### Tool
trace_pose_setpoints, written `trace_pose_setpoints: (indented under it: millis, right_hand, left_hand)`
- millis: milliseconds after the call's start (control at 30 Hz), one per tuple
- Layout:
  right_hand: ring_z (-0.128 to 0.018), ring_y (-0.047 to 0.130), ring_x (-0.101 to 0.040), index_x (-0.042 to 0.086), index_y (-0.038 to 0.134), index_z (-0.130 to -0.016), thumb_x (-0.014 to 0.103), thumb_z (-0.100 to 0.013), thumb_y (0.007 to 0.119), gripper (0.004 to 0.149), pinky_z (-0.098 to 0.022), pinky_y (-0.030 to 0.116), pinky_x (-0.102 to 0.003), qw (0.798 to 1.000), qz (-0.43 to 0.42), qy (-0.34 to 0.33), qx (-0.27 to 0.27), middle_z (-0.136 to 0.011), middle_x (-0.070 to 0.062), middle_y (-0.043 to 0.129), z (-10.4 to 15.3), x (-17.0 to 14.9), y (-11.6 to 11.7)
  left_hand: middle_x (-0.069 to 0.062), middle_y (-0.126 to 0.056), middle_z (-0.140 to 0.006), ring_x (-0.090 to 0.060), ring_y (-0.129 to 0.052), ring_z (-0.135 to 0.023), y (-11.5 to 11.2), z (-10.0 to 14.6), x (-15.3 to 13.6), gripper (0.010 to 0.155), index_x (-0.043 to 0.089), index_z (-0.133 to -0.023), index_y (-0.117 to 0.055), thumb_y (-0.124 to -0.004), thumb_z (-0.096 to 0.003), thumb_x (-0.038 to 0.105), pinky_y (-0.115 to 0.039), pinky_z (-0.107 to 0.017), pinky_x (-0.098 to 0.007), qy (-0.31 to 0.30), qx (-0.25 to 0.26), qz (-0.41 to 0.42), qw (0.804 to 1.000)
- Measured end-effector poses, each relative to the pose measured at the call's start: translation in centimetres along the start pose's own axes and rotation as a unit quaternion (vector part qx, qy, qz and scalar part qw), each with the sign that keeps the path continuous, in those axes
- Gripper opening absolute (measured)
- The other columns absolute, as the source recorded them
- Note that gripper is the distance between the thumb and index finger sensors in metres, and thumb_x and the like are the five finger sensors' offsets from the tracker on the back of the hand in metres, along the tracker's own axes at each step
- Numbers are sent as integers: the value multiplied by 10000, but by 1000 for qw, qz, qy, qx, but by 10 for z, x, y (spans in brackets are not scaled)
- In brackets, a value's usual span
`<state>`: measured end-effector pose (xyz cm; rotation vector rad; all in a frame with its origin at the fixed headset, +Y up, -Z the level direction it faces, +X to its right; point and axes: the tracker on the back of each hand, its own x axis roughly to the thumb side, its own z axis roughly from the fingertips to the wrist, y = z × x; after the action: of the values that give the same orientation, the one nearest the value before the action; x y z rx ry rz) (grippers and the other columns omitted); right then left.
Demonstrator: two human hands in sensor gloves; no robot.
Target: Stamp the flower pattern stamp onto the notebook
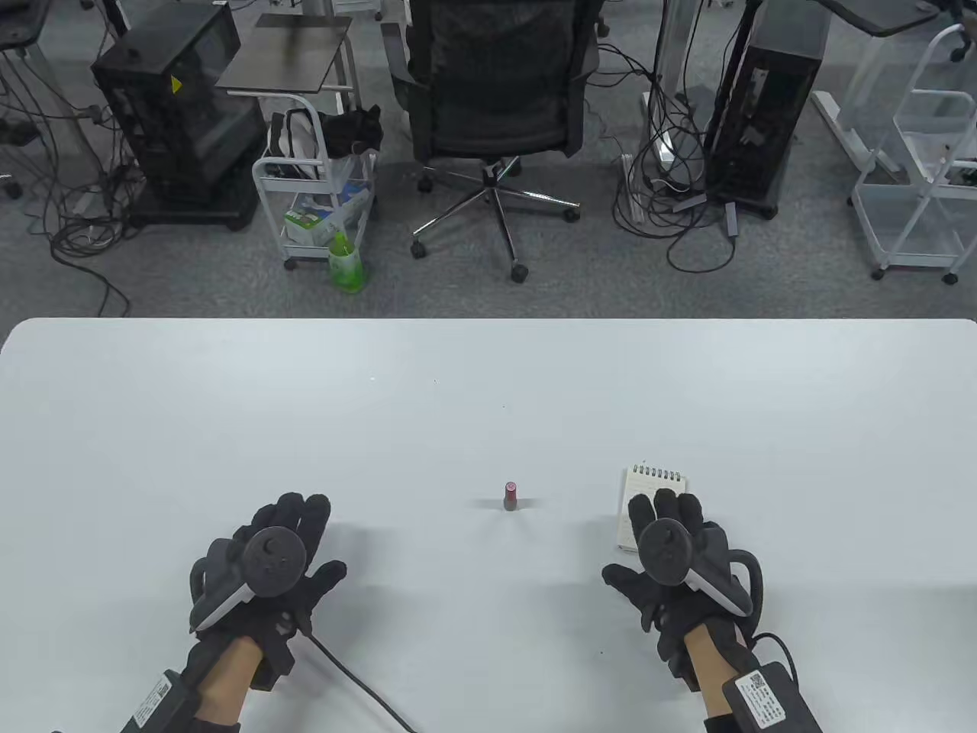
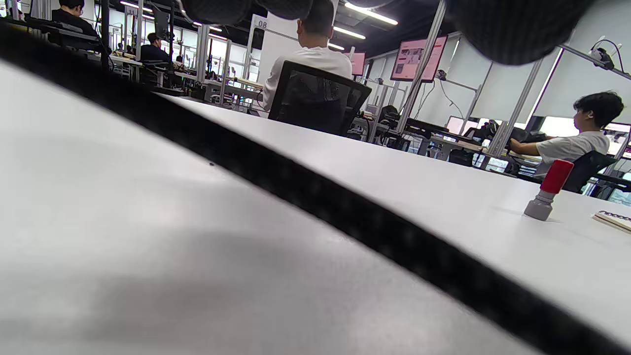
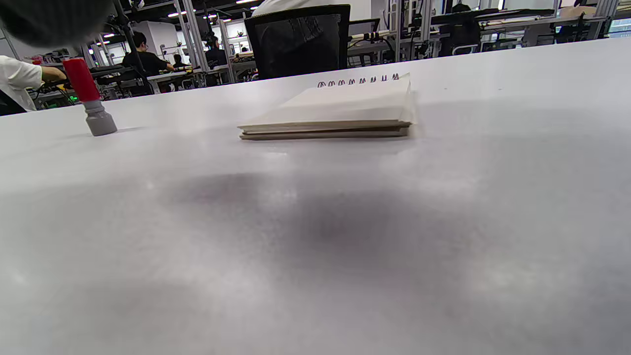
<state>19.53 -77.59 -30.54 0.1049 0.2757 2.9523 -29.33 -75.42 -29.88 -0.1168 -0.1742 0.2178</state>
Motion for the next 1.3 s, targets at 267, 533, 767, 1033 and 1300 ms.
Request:
trace_pose_setpoints:
  millis: [267,533,767,1033,1300]
  right_hand:
    - [-1034,93,-450,285,197,-1062,661,-372,670,918,-715,260,-673,1000,-4,3,-1,-1083,-139,72,1,0,-2]
    - [-1032,93,-454,283,201,-1063,656,-375,672,913,-715,265,-672,1000,-8,5,7,-1082,-140,75,1,-1,-3]
    - [-1032,113,-454,280,209,-1064,653,-376,674,910,-716,276,-668,1000,-6,3,10,-1083,-144,83,1,0,-2]
    - [-1042,139,-453,277,237,-1067,636,-382,681,892,-719,302,-666,997,-77,10,5,-1091,-144,113,-16,-2,-16]
    - [-1052,166,-439,269,266,-1068,589,-409,681,841,-722,317,-665,990,-113,82,14,-1100,-135,161,-68,-27,-34]
  left_hand:
    - [-138,-251,-1121,-494,-344,-1036,0,0,0,846,290,-1051,-261,-658,-378,616,-327,-672,-700,1,-2,3,1000]
    - [-137,-253,-1121,-495,-346,-1035,-1,-1,1,844,286,-1051,-265,-658,-380,613,-329,-671,-700,-3,-11,2,1000]
    - [-135,-256,-1121,-494,-350,-1035,-1,-1,2,843,287,-1051,-267,-658,-379,612,-332,-670,-700,-4,-14,3,1000]
    - [-136,-264,-1120,-495,-358,-1033,3,-1,6,839,283,-1051,-276,-660,-381,609,-335,-670,-700,-9,-8,13,1000]
    - [-138,-276,-1119,-497,-366,-1031,3,-1,5,834,280,-1051,-287,-661,-381,605,-339,-667,-701,-9,-8,20,1000]
